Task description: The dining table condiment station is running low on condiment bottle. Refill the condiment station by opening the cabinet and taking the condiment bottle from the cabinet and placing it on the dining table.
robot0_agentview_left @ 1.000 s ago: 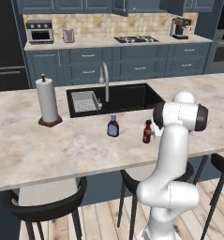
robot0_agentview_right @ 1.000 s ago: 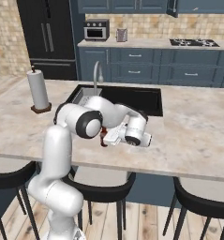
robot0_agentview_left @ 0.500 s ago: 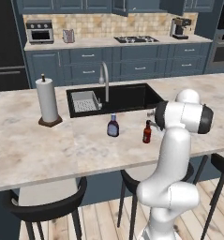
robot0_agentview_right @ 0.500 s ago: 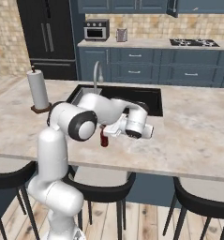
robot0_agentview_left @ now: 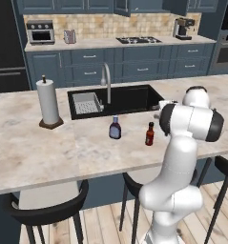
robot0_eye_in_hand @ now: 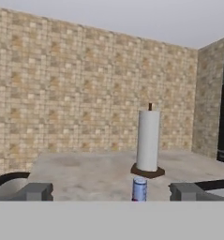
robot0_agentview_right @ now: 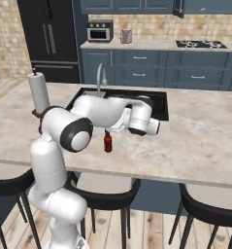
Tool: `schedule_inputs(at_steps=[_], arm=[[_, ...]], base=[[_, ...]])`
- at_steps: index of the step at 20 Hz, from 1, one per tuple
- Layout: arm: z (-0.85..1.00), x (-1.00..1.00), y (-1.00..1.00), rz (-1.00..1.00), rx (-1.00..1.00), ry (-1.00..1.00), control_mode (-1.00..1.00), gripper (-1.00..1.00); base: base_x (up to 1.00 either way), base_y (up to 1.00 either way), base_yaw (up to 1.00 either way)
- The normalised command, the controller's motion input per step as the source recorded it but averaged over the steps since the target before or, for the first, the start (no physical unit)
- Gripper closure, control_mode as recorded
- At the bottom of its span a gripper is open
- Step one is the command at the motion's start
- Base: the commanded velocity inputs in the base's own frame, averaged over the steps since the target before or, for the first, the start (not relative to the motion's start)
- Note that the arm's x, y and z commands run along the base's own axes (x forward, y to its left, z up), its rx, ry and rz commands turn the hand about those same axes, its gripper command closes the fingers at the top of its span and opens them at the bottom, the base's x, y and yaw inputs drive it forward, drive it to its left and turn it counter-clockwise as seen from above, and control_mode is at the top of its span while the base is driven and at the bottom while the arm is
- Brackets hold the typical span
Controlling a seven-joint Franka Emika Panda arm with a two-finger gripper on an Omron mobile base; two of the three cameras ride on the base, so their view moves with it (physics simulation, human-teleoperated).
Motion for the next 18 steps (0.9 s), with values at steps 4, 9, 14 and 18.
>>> schedule_inputs(at_steps=[4,9,14,18], arm=[[0.61,-0.28,0.20,-0.11,-0.12,0.00,-1.00,-1.00],[0.57,-0.46,0.17,-0.11,-0.18,-0.02,-1.00,-1.00],[0.58,-0.67,0.13,-0.11,-0.25,-0.12,-1.00,-1.00],[0.62,-0.80,0.16,-0.13,-0.26,-0.15,-1.00,-1.00]], base=[[0.00,0.00,0.00],[0.00,0.00,0.00],[0.00,0.00,0.00],[0.00,0.00,0.00]])
